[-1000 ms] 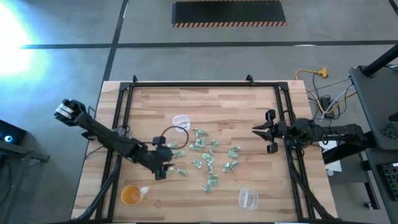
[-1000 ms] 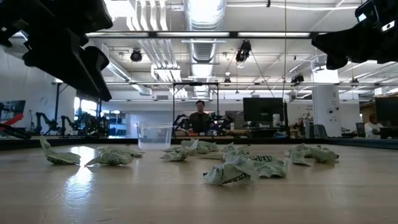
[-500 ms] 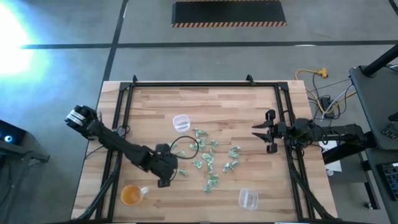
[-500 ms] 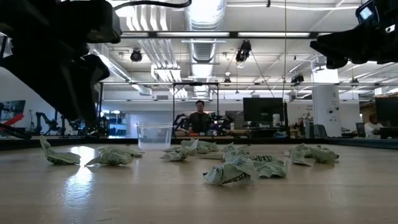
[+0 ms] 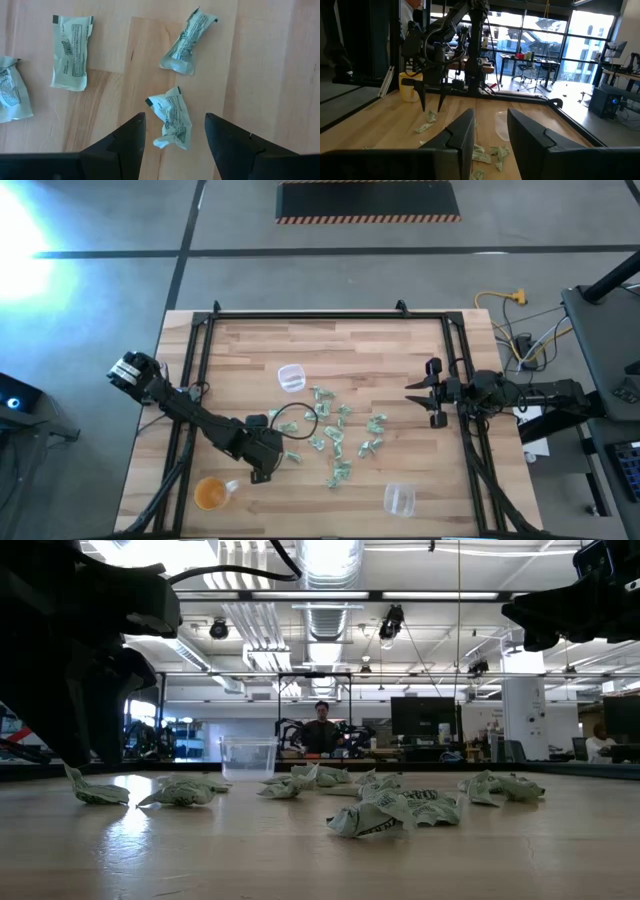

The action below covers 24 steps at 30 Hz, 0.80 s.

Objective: Pick and place Stevia / Truvia into bins
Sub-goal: Put the stevia packet into the top transparent container

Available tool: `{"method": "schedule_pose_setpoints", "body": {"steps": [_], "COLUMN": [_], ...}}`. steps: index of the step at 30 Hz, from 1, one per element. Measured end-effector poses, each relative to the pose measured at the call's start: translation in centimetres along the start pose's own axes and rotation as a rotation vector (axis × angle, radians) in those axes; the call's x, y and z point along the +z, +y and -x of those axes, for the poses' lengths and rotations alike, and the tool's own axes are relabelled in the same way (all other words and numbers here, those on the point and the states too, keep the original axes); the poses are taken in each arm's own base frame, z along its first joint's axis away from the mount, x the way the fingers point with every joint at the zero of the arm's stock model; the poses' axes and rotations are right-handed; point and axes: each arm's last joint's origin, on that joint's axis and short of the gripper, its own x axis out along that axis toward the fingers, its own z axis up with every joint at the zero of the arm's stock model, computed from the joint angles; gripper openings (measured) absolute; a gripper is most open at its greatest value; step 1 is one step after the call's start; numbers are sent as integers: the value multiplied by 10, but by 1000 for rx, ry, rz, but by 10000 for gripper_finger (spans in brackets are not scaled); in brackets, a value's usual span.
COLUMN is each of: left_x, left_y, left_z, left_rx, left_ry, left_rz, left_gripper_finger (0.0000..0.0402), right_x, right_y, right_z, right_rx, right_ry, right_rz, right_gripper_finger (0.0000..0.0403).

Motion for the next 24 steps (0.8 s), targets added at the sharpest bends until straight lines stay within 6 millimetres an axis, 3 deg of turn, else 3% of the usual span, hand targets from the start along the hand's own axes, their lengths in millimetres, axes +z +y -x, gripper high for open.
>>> {"method": "schedule_pose_setpoints", "body": {"steps": [16, 24], "left_x": [-7, -8], "left_y": [-1, -1], "left_z": [-22, -22], "left_rx": [13, 12], "left_ry": [95, 96], "left_rz": [-13, -14], "left_gripper_finger": [184, 113], "right_x": [-1, -1], "right_y": [0, 0], "right_z": [0, 0], "right_rx": [3, 3], "right_ry": [6, 6], "right_rz": [-28, -27], "right_gripper_finger": [100, 97]}}
